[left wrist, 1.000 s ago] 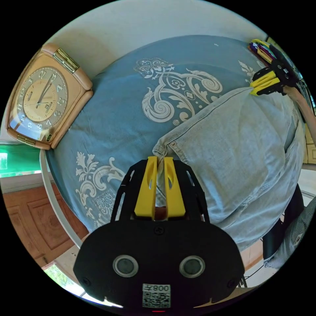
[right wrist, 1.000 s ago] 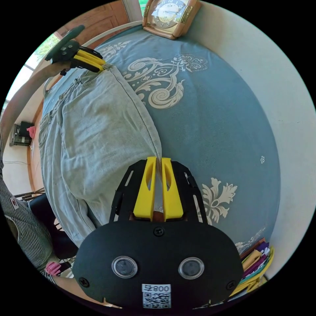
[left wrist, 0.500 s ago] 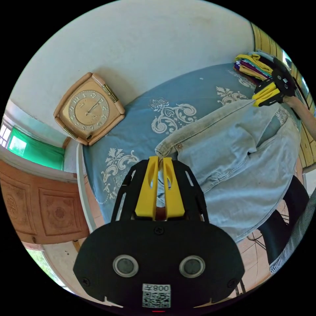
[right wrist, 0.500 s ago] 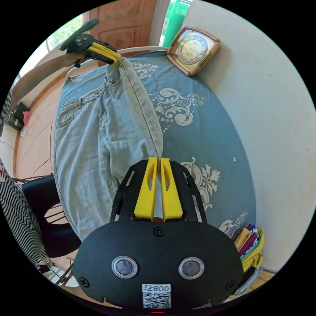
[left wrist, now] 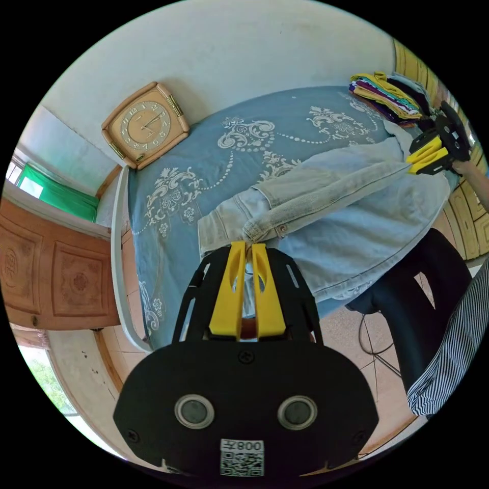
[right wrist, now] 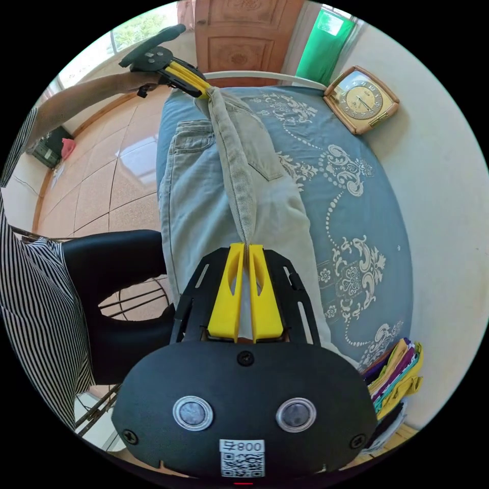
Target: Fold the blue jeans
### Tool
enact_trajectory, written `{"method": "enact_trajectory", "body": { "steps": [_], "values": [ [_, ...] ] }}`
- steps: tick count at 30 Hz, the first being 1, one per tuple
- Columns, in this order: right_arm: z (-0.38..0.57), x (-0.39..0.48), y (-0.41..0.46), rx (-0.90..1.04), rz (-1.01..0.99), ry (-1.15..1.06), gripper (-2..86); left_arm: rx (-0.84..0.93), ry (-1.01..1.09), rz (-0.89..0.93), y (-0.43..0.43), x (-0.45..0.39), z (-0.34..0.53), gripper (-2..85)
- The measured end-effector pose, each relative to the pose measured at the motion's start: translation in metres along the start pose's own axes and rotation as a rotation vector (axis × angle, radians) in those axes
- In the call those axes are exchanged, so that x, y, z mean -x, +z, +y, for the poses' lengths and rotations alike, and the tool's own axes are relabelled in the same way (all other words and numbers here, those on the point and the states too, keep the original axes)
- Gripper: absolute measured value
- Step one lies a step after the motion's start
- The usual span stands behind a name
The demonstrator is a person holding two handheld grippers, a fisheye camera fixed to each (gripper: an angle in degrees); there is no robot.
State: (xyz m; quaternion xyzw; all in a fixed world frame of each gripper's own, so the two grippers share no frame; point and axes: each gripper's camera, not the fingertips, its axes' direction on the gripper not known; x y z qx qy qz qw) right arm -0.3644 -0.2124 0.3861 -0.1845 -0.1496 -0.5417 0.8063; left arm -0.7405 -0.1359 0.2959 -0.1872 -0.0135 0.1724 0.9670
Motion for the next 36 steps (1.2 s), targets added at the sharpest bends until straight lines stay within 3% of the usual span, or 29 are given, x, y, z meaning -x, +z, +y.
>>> {"method": "enact_trajectory", "body": {
  "steps": [18, 32, 36],
  "values": [
    [0.019, 0.154, 0.062, 0.120, -0.034, -0.088, 1.2, 0.132, -0.066, 0.071, 0.016, -0.036, 0.134, 1.0],
    [0.046, 0.203, 0.101, 0.080, -0.043, 0.004, 1.5, 0.081, -0.241, 0.169, -0.002, -0.025, 0.233, 1.3],
    [0.050, 0.206, 0.096, 0.067, -0.064, 0.012, 1.5, 0.082, -0.256, 0.114, 0.003, -0.019, 0.251, 1.2]
  ]
}}
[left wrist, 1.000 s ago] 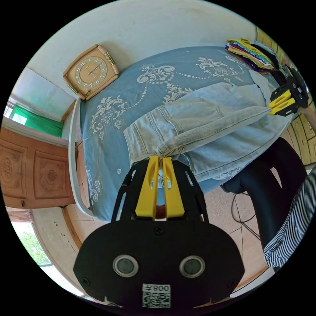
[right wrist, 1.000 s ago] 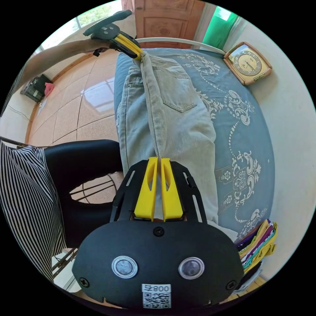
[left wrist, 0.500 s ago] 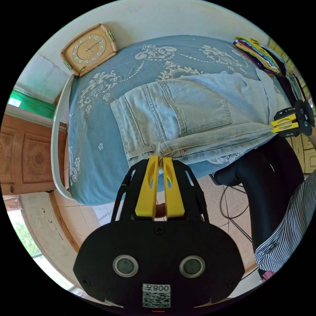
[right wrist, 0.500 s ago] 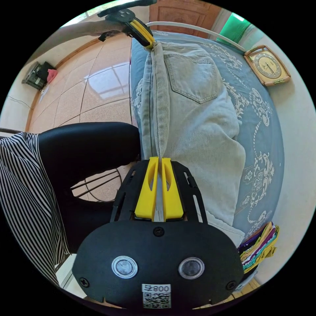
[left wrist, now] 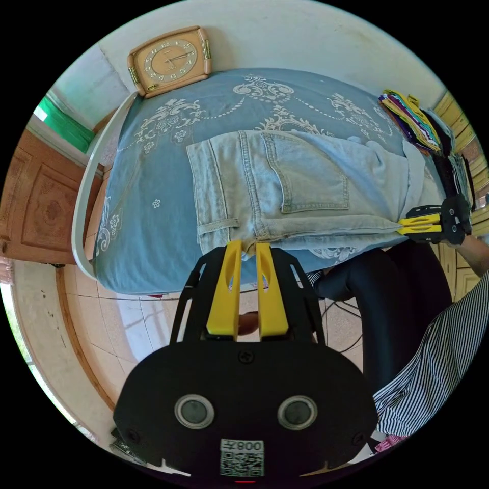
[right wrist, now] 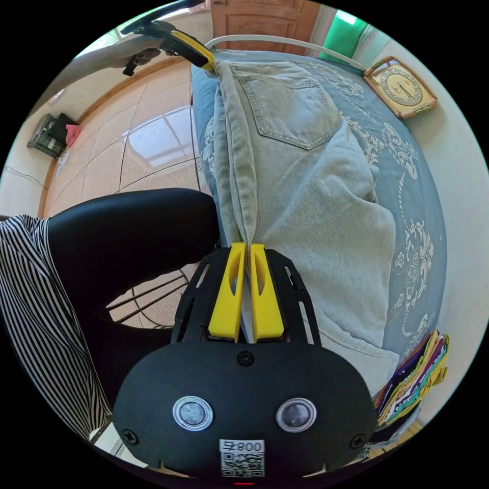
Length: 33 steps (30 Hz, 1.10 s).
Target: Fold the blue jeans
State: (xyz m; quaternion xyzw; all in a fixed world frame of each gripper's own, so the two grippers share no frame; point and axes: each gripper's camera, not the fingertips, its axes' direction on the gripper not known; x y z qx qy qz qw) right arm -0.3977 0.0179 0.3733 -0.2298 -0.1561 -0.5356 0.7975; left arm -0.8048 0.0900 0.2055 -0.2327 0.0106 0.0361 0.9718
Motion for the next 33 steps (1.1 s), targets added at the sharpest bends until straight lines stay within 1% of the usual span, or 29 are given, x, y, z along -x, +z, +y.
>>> {"method": "enact_trajectory", "body": {
  "steps": [3, 8, 10, 12, 13, 17, 20, 22, 23, 24, 25, 26, 28, 30, 33],
  "values": [
    [0.008, 0.000, -0.012, -0.052, -0.029, 0.024, 1.4, -0.034, 0.012, -0.076, -0.002, 0.006, 0.010, 1.1],
    [0.012, 0.009, -0.016, -0.082, -0.026, 0.014, 1.4, -0.073, 0.026, -0.131, 0.001, 0.023, 0.026, 1.3],
    [0.012, 0.014, -0.012, -0.072, -0.020, 0.003, 1.4, -0.060, 0.021, -0.111, 0.011, 0.033, 0.033, 1.5],
    [0.011, 0.017, 0.004, -0.035, -0.036, -0.010, 1.5, 0.049, 0.046, -0.102, 0.037, 0.043, 0.043, 1.9],
    [0.011, 0.018, 0.009, -0.024, -0.039, -0.011, 1.5, 0.061, 0.052, -0.106, 0.040, 0.046, 0.047, 2.0],
    [0.012, 0.021, 0.019, -0.007, -0.042, -0.008, 1.5, 0.057, 0.022, -0.104, 0.033, 0.075, 0.080, 3.9],
    [0.017, 0.020, 0.022, -0.022, -0.056, 0.010, 1.6, 0.029, -0.051, -0.073, 0.027, 0.107, 0.109, 2.6],
    [0.018, 0.017, 0.023, -0.025, -0.074, 0.029, 1.6, -0.027, -0.135, 0.004, 0.027, 0.129, 0.126, 1.9],
    [0.019, 0.016, 0.024, -0.028, -0.082, 0.040, 1.7, -0.071, -0.175, 0.104, 0.031, 0.141, 0.134, 1.5],
    [0.020, 0.015, 0.025, -0.030, -0.088, 0.048, 1.7, -0.077, -0.237, 0.183, 0.043, 0.154, 0.139, 1.3],
    [0.021, 0.015, 0.025, -0.031, -0.089, 0.051, 1.8, -0.054, -0.292, 0.209, 0.052, 0.162, 0.141, 1.2],
    [0.022, 0.015, 0.025, -0.031, -0.091, 0.054, 1.8, -0.038, -0.403, 0.240, 0.068, 0.176, 0.148, 1.0],
    [0.023, 0.013, 0.026, -0.030, -0.099, 0.060, 1.8, -0.083, -0.565, 0.378, 0.085, 0.200, 0.168, 1.1],
    [0.025, 0.009, 0.026, -0.032, -0.120, 0.069, 1.8, -0.198, -0.852, 0.662, 0.108, 0.234, 0.209, 1.5],
    [0.028, 0.004, 0.029, -0.036, -0.144, 0.079, 1.9, -0.297, -1.014, 0.856, 0.134, 0.255, 0.245, 3.0]
  ]
}}
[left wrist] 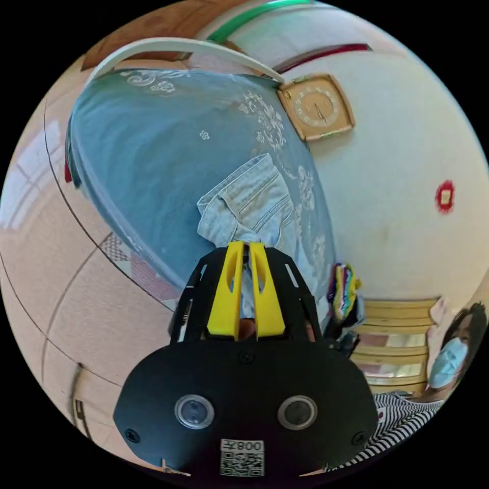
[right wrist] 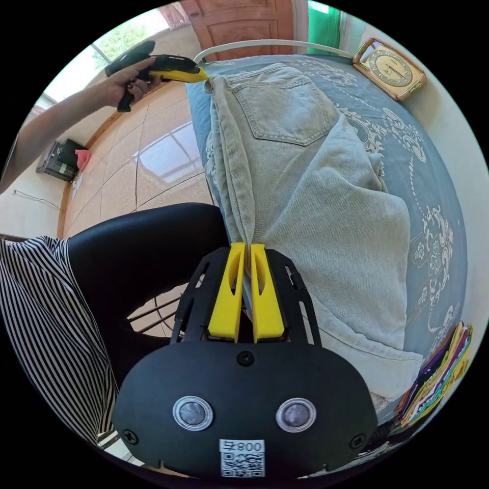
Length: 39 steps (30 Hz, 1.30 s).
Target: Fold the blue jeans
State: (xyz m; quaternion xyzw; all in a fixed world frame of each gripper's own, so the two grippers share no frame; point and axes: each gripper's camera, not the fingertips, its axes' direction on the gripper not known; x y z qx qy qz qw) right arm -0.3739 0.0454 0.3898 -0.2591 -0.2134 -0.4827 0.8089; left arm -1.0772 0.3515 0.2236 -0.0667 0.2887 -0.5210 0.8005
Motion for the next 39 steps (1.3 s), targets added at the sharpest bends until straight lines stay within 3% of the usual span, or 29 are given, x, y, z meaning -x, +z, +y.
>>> {"method": "enact_trajectory", "body": {
  "steps": [7, 11, 17, 20, 23, 29, 32, 39],
  "values": [
    [0.003, -0.003, 0.001, 0.007, 0.002, -0.006, 1.9, -0.014, -0.114, -0.030, -0.001, 0.042, -0.029, 2.1],
    [0.006, -0.004, 0.002, -0.001, 0.021, -0.001, 1.9, 0.031, -0.092, -0.147, 0.008, 0.048, -0.053, 0.8],
    [0.013, -0.014, -0.003, -0.028, -0.010, 0.036, 1.9, -0.122, 0.113, 0.123, -0.016, 0.028, -0.074, 0.4],
    [0.017, -0.018, -0.004, -0.036, -0.015, 0.039, 1.9, -0.120, 0.174, -0.011, -0.019, 0.027, -0.081, 0.7],
    [0.017, -0.022, -0.001, -0.025, -0.013, 0.039, 1.9, -0.064, 0.064, -0.161, -0.016, 0.052, -0.071, 1.8],
    [0.022, -0.030, -0.003, -0.027, -0.012, 0.026, 2.0, -0.084, -0.101, -0.080, -0.012, 0.085, -0.060, 7.1],
    [0.025, -0.033, -0.004, -0.022, -0.002, 0.016, 2.0, -0.109, -0.055, -0.211, -0.018, 0.070, -0.057, 8.9],
    [0.034, -0.048, -0.007, -0.029, -0.006, 0.018, 1.9, 0.004, -0.148, -0.256, 0.028, 0.080, -0.078, 8.4]
  ]
}}
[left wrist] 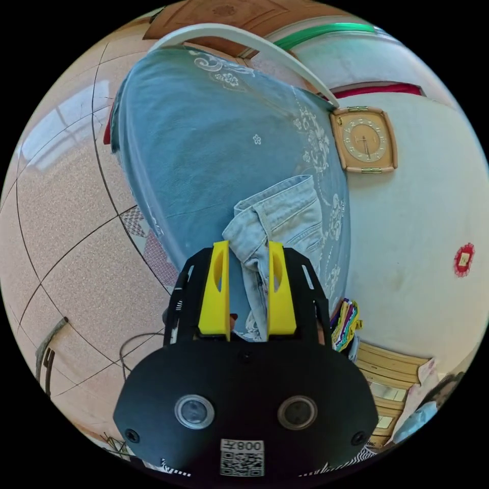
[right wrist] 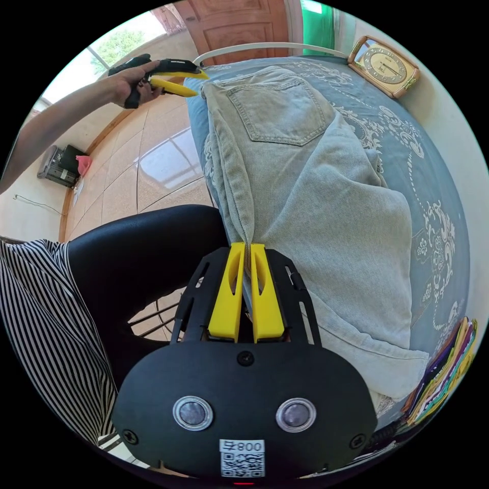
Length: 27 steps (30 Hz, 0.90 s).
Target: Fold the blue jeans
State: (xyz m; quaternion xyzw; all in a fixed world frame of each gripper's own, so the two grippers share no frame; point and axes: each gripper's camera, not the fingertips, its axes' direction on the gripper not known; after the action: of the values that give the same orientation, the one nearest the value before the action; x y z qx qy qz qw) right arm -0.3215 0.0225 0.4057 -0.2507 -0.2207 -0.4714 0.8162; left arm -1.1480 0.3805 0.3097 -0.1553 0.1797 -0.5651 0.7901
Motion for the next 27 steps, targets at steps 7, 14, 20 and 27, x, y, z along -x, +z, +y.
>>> {"method": "enact_trajectory", "body": {
  "steps": [7, 14, 20, 27],
  "values": [
    [0.012, -0.014, -0.009, -0.016, 0.013, 0.015, 1.9, -0.138, 0.239, 0.158, -0.012, -0.069, 0.015, 3.8],
    [0.025, -0.031, -0.021, -0.025, 0.017, -0.002, 1.9, -0.085, 0.271, -0.018, 0.040, -0.081, 0.018, 2.8],
    [0.041, -0.048, -0.018, 0.002, 0.021, -0.006, 2.1, -0.070, 0.302, -0.068, 0.059, -0.101, 0.045, 2.9],
    [0.071, -0.091, -0.022, -0.037, -0.075, 0.097, 3.6, -0.245, 0.259, -0.009, 0.057, -0.132, 0.097, 3.8]
  ]
}}
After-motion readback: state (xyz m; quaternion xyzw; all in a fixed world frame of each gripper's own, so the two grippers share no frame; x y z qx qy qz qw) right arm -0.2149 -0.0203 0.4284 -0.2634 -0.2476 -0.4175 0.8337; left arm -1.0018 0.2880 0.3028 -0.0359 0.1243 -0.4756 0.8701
